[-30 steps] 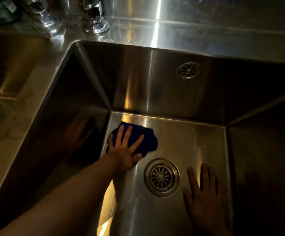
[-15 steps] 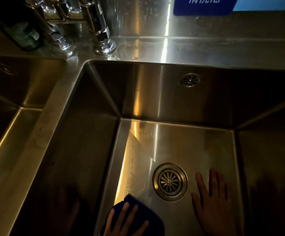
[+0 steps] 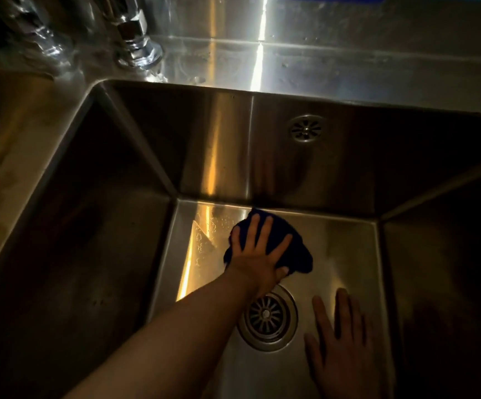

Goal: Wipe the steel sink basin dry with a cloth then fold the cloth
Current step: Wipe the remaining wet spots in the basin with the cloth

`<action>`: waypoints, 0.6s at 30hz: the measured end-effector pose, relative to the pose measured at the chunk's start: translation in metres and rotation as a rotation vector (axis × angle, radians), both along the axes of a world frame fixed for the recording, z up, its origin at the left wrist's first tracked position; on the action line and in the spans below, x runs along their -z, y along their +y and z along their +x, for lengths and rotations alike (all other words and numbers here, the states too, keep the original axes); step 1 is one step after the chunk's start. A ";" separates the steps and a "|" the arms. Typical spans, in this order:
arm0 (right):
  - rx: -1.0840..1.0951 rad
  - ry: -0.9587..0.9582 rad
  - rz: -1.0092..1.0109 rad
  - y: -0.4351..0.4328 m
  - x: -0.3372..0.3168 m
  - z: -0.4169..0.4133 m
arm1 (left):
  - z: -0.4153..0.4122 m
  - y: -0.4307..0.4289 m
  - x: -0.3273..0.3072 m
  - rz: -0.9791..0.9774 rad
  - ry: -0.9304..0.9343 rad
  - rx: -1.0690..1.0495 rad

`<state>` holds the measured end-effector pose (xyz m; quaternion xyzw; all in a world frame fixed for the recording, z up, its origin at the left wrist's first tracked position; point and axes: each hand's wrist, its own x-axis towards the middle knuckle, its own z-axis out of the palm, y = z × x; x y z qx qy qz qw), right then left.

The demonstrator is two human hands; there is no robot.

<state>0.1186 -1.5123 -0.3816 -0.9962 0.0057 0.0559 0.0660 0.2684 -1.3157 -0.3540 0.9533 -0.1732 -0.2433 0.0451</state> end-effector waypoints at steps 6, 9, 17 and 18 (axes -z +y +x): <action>0.001 -0.019 0.019 0.004 -0.006 0.000 | 0.017 0.010 0.003 -0.051 -0.154 0.039; 0.002 -0.016 0.043 0.005 -0.010 0.001 | 0.017 0.054 0.006 0.007 -0.169 0.000; 0.001 0.079 0.055 0.002 -0.010 0.001 | 0.014 0.127 0.002 0.101 -0.030 -0.255; -0.003 0.113 0.052 0.002 -0.012 0.002 | 0.009 0.125 0.001 0.107 -0.012 -0.246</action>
